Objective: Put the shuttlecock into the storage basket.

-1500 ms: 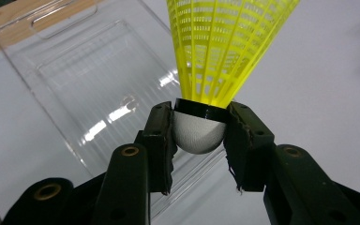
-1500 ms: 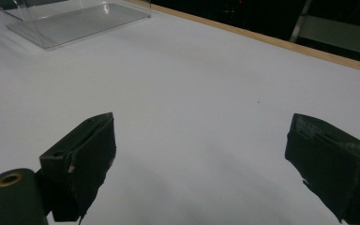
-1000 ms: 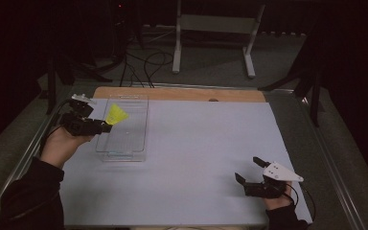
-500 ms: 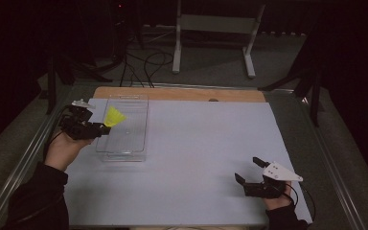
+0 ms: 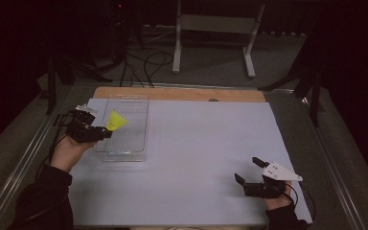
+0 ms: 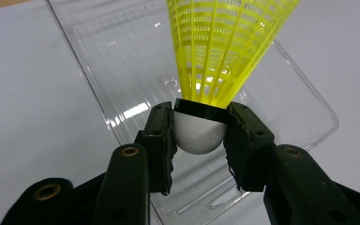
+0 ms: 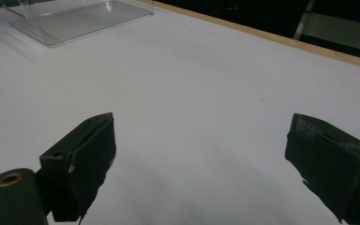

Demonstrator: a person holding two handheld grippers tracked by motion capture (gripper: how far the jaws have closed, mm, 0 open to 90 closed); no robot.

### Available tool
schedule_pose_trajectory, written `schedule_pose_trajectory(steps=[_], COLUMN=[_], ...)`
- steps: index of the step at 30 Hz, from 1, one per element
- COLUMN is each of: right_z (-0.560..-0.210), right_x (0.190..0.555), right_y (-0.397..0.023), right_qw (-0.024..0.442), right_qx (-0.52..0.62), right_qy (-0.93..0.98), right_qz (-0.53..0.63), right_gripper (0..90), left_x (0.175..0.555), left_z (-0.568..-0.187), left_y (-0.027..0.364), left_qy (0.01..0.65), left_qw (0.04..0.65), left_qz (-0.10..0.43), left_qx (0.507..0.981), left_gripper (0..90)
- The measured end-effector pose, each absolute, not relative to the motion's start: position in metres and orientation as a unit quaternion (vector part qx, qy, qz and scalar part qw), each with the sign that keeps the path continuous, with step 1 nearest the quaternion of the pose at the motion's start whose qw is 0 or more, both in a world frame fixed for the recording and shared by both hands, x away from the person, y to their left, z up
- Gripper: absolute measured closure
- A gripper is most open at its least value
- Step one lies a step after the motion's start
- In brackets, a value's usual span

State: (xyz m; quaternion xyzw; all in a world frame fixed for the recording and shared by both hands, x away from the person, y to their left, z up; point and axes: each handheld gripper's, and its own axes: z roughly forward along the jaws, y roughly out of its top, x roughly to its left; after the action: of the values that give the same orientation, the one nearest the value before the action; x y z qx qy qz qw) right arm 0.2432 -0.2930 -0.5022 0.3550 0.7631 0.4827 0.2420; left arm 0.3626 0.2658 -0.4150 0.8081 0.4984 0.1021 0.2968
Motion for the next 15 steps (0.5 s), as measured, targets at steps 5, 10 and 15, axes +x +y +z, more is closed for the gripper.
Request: schedule_pose_trajectory(steps=[5, 10, 15], right_z=[-0.502, -0.502, -0.502], right_x=[0.243, 0.243, 0.243], right_y=[-0.293, -0.293, -0.293], right_qw=[0.242, 0.242, 0.242], right_qx=[0.354, 0.355, 0.355], right_qy=[0.764, 0.764, 0.764], right_qz=[0.482, 0.482, 0.482], right_gripper=[9.1, 9.1, 9.1], left_x=[0.365, 0.367, 0.370], left_z=[-0.420, -0.426, -0.433], left_y=[0.266, 0.265, 0.263], left_qy=[0.498, 0.497, 0.498], left_qw=[0.293, 0.285, 0.276], left_qz=[0.098, 0.094, 0.085], left_qx=[0.810, 0.814, 0.818], left_gripper=[63.8, 63.8, 63.8])
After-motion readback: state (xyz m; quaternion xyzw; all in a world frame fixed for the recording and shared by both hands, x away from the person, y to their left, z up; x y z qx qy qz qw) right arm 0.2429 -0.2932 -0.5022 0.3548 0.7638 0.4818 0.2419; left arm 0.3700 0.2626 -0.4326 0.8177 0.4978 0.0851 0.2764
